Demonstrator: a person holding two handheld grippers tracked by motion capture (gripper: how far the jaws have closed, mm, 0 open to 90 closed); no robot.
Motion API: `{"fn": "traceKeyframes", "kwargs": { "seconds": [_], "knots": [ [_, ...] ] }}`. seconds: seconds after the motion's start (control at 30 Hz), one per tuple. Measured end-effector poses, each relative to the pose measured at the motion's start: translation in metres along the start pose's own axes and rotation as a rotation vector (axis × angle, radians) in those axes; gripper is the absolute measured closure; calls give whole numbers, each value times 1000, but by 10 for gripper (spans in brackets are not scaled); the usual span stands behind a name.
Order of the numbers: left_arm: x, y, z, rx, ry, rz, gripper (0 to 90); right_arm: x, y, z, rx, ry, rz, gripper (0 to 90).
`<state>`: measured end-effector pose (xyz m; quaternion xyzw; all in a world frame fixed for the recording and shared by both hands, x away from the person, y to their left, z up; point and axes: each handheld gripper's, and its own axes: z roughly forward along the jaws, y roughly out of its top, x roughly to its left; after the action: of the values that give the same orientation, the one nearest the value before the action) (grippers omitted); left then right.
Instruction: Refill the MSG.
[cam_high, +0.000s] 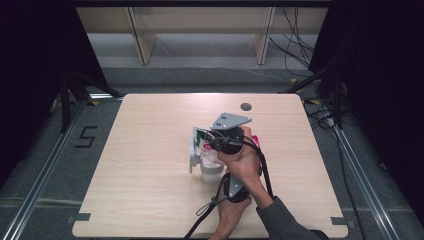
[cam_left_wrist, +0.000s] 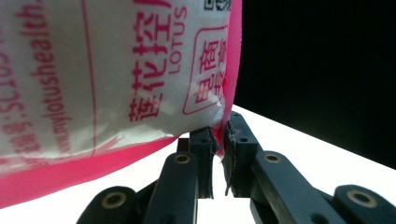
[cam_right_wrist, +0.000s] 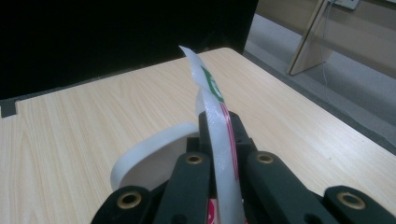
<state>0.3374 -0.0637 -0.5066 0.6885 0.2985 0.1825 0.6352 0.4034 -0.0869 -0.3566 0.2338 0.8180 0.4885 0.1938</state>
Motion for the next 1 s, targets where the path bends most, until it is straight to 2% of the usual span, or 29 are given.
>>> {"fn": "traceKeyframes", "kwargs": {
  "seconds": [0.03, 0.17, 0.27, 0.33, 0.4, 0.47, 0.5, 0.57, 0.63, 0.77, 0.83, 0.87, 0.9, 0.93, 1.0],
  "knots": [
    [0, 0, 0, -4, -3, -11, 826, 0, 0, 0, -5, -7, 2, 895],
    [0, 0, 0, 3, -2, 0, 825, 0, 0, 0, -4, -6, 0, 895],
    [0, 0, 0, -4, 0, -9, 825, 0, 0, 0, -7, -7, 4, 895],
    [0, 0, 0, 0, 2, 4, 824, 0, 0, -1, -4, -6, -1, 895],
    [0, 0, 0, -5, -1, -10, 824, 0, 0, -1, -8, -7, 0, 895],
    [0, 0, 0, 0, 0, -4, 825, 0, 0, 0, -4, -6, 3, 895],
    [-1, -1, 0, -4, 0, -15, 824, 2, 0, 0, 14, -3, 14, 895],
    [-1, -1, 1, -7, 0, -22, 825, 2, -1, 1, 4, -11, 14, 895],
    [-1, 0, 0, -3, 2, -5, 825, 2, 0, 0, 2, -9, 6, 895],
    [-1, 0, 0, 0, 0, -6, 824, 1, 0, -1, 12, -2, 13, 895],
    [-1, -1, 0, -3, 0, -10, 824, 0, 0, 1, 7, -4, -7, 895],
    [-1, -1, 0, -1, -1, -11, 824, 1, -1, 1, 4, -16, 9, 895],
    [-1, -1, 0, -2, -1, -12, 825, 0, -1, 0, 14, -7, 10, 895],
    [-1, 0, 0, -2, 0, -6, 825, 1, -1, 1, 1, -15, 12, 895],
    [0, 0, 0, -2, 1, 3, 825, 0, 0, -1, 6, -3, 3, 895]
  ]
}}
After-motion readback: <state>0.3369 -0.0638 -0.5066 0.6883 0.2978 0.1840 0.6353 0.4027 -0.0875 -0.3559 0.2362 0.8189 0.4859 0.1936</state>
